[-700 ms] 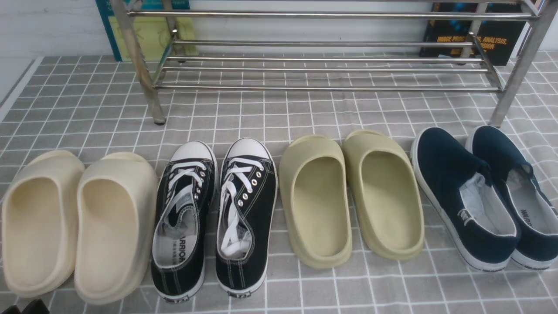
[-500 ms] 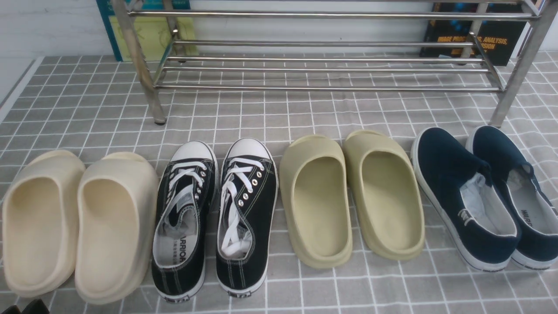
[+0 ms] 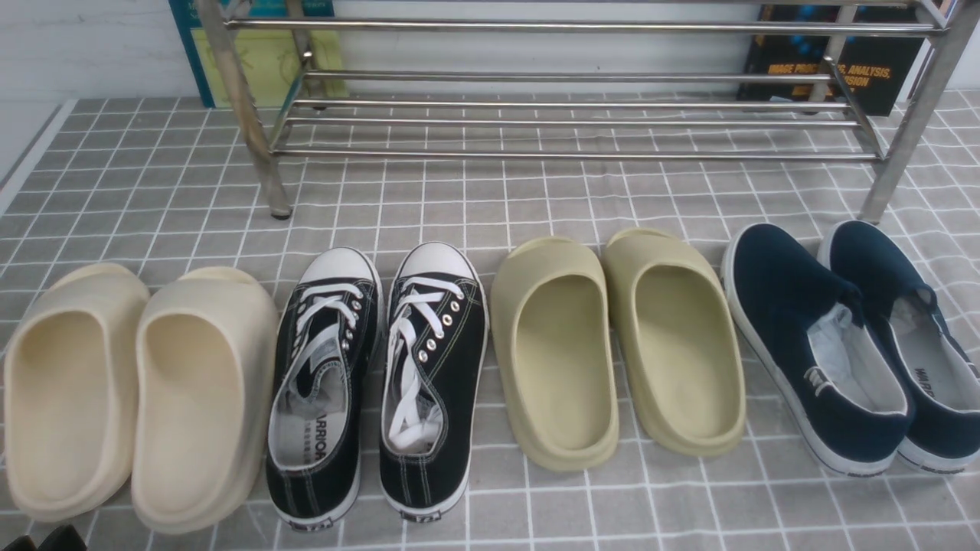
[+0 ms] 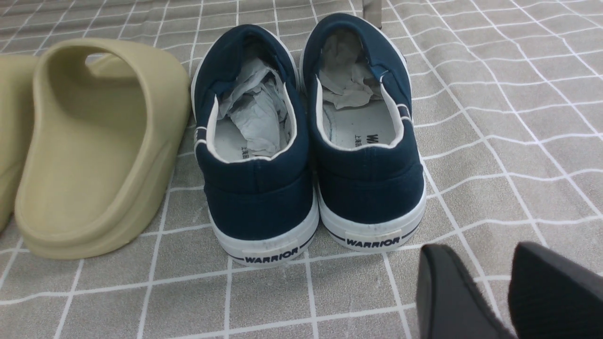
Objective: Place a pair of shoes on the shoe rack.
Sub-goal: Use the left arm to grab the shoe closest to it
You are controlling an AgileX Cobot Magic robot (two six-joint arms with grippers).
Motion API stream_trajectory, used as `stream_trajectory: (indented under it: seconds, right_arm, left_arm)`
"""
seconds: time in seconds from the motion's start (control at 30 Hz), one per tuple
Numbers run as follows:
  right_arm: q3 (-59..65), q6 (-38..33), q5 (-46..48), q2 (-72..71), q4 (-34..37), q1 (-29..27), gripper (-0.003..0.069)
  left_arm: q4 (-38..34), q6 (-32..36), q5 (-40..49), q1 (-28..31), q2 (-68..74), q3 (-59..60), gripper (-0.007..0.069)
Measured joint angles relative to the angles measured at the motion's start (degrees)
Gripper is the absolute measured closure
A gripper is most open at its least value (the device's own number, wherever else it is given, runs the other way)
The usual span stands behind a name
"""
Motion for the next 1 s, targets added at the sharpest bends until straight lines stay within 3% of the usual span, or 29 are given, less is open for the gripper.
stream_trajectory:
  seconds: [1.0]
  right_arm:
    - [0.00, 0.00, 0.00, 0.00, 0.00, 0.00, 0.0420]
  left_arm:
    - [-0.29, 0.00, -0.98, 0.00, 0.00, 0.00, 0.0386]
